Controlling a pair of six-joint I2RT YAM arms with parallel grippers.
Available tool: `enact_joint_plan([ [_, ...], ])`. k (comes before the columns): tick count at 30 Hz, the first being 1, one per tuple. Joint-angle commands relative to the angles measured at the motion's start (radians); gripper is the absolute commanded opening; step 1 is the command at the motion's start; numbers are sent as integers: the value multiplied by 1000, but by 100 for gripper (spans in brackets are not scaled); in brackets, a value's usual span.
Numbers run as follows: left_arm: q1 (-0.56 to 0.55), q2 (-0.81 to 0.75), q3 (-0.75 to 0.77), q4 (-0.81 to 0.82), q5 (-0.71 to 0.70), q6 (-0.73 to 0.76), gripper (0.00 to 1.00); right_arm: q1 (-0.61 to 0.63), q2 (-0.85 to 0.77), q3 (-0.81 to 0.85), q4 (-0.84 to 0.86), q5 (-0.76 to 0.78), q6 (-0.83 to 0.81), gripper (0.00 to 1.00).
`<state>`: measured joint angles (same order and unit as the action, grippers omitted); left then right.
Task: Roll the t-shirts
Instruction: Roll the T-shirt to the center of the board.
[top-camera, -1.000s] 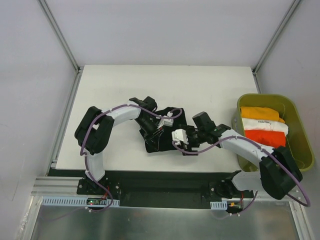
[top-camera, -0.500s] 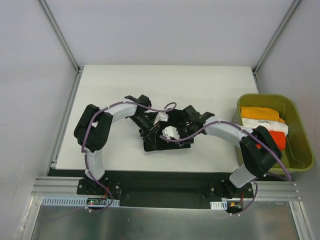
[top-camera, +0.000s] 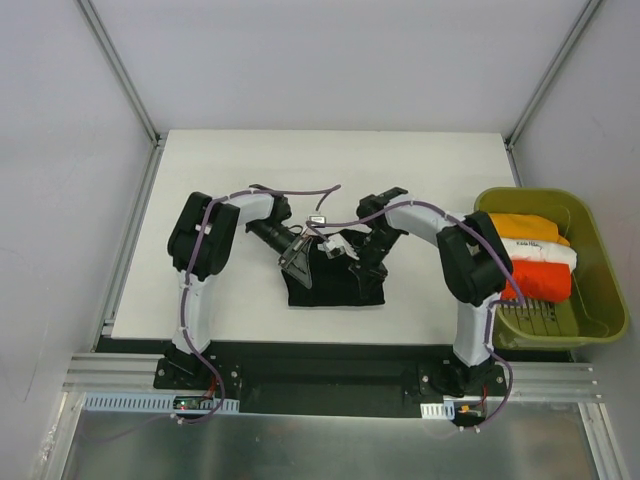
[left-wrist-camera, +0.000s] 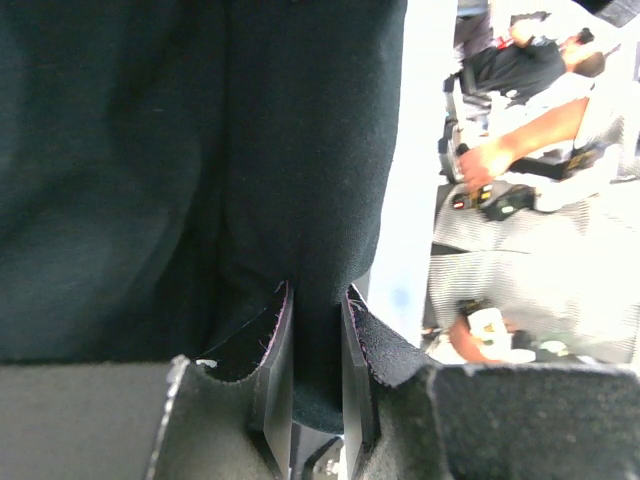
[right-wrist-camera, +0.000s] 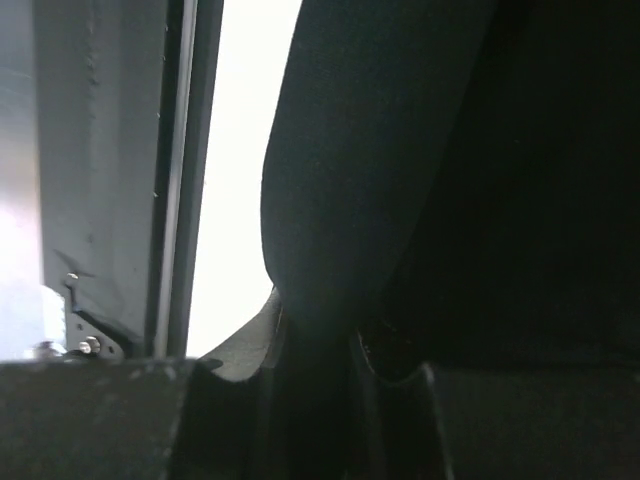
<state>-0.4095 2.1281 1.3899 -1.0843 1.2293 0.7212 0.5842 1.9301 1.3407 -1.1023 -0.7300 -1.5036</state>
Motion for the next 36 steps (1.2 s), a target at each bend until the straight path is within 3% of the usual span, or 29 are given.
enact_joint_plan([
  [1, 64, 58, 73, -126, 49, 35, 7, -33, 122, 103, -321, -48, -37, 1],
  [6, 87, 86, 116, -134, -25, 73, 11, -60, 279, 221, -395, -37, 16, 1],
  [14, 136, 52, 110, -75, -165, 52, 30, -60, 504, 399, -556, 29, 95, 2],
  [19, 221, -51, 92, -46, -234, 73, 37, -41, 538, 433, -556, 63, 152, 2],
  [23, 224, -189, 42, -4, -301, 139, 40, -37, 563, 458, -556, 75, 189, 2],
  [25, 198, -314, -3, 38, -365, 185, 44, -38, 581, 472, -556, 81, 219, 2],
  [30, -7, -661, -247, 290, -531, 253, 51, -38, 584, 477, -556, 83, 220, 2],
  [32, -99, -741, -349, 371, -580, 257, 58, -37, 590, 483, -556, 86, 235, 2],
  [36, -238, -844, -466, 553, -669, 258, 60, -40, 601, 495, -556, 90, 247, 2],
])
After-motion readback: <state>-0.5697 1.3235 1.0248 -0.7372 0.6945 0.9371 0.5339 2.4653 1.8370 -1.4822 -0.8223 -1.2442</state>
